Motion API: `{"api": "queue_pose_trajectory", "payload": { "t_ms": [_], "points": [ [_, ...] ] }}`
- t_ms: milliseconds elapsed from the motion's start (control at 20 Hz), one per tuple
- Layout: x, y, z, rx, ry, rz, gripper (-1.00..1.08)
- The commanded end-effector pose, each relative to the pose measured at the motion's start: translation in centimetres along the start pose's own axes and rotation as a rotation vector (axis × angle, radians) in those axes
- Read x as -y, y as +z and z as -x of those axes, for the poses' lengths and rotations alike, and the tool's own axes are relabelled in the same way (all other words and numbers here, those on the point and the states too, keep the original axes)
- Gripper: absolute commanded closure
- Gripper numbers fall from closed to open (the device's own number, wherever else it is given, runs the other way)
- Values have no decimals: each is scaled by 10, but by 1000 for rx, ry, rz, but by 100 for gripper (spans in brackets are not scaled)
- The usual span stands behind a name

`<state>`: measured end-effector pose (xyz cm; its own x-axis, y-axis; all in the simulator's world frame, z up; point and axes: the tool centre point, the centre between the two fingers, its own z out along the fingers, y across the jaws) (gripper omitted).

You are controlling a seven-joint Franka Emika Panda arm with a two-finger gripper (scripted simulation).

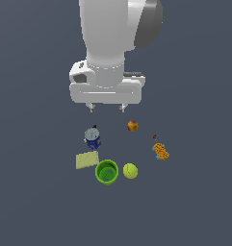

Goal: Pick up a designated object from a clutter of objects.

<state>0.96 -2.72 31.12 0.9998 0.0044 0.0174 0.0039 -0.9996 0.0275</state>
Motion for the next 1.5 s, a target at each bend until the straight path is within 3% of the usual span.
{"api": "queue_pose_trajectory", "payload": {
  "t_ms": [0,350,650,1050,1450],
  "points": [
    [7,7,-3,1,-8,2,-92],
    [50,49,-15,3,-55,12,-92],
    [115,110,-19,4,-124,14,-92],
    [207,193,-1,8,-217,-7,-92],
    [252,233,19,13,-262,-27,-92]
  ]
}}
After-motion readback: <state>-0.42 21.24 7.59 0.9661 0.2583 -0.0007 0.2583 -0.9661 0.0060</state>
